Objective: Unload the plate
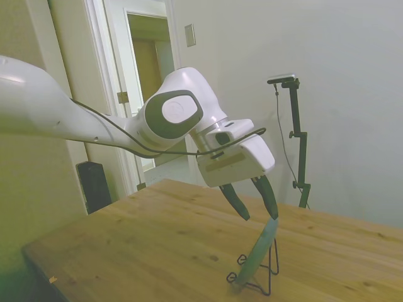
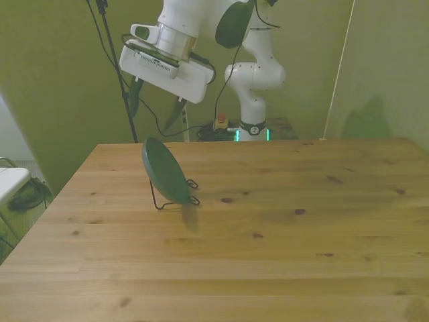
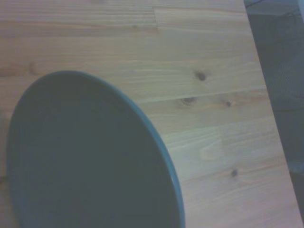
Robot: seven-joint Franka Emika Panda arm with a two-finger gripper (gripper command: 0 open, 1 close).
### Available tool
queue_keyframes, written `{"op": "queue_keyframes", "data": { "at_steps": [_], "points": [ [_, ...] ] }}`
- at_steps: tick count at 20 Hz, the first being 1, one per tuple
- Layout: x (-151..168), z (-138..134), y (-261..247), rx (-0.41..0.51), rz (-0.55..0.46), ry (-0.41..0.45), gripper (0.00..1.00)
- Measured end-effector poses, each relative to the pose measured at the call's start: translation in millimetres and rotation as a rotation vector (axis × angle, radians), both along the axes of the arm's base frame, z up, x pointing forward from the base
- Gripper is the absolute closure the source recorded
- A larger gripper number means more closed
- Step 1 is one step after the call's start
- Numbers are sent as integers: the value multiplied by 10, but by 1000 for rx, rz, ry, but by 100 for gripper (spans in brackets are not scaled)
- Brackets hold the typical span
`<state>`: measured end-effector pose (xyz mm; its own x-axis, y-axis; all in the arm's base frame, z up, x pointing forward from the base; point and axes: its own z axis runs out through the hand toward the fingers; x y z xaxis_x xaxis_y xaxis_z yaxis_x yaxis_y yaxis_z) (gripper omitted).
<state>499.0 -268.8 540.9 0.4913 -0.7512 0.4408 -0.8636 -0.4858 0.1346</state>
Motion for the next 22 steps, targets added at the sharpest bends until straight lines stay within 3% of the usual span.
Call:
{"op": "queue_keyframes", "data": {
  "at_steps": [10, 11, 22],
  "points": [
    [124, -310, -95, -14, 34, -30, 0],
    [127, -330, -84, -13, 37, -32, 100],
    [125, -424, -49, 13, 36, -41, 100]
  ]
}}
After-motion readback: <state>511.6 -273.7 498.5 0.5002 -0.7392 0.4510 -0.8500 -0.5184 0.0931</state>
